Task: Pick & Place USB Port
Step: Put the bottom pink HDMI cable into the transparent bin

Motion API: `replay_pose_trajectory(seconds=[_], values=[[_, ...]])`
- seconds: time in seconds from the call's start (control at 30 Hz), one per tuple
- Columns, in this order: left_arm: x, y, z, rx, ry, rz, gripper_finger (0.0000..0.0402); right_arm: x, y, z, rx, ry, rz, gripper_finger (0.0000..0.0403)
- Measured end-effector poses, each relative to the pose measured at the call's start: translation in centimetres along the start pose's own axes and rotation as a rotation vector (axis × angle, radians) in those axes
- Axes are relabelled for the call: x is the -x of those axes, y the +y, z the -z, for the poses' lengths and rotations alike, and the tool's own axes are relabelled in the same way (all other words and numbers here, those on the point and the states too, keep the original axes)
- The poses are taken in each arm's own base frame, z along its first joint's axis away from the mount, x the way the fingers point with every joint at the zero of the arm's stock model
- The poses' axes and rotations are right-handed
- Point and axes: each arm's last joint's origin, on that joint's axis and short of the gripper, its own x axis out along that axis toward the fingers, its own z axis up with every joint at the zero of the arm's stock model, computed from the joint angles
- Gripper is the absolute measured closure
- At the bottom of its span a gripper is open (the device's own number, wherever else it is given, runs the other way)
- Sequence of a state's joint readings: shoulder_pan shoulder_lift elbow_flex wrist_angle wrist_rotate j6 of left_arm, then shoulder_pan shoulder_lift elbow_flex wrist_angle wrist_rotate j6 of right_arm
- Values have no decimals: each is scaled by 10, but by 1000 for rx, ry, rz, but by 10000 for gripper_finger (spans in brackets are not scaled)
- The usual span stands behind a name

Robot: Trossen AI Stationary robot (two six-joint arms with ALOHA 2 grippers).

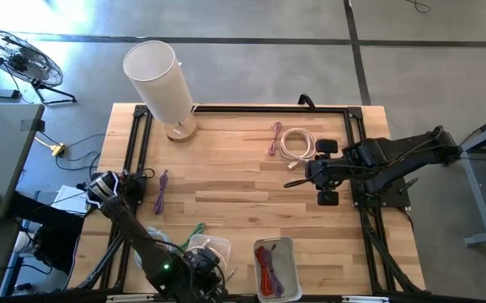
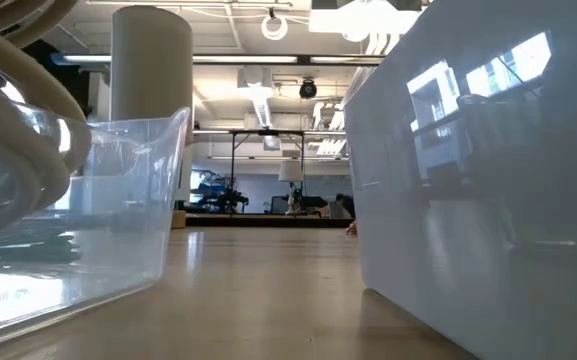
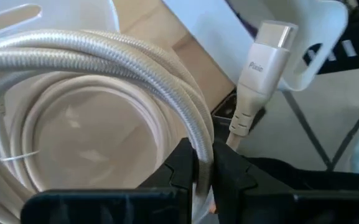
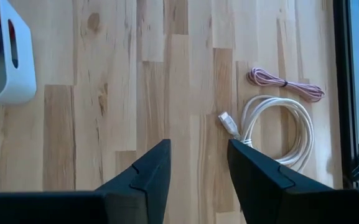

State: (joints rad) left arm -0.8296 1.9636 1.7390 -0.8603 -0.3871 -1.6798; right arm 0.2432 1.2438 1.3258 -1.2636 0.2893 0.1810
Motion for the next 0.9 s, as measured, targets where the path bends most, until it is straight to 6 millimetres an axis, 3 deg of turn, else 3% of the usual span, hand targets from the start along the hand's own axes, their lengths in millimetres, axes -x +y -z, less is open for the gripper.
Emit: replay_pose_trajectory(seconds=[0.5,0.9], values=[[-53,-5,14,-3,6,29,375,0,0,1,-23,13,-10,254],[-51,-7,12,-14,-20,52,369,2,8,2,-5,6,-25,254]])
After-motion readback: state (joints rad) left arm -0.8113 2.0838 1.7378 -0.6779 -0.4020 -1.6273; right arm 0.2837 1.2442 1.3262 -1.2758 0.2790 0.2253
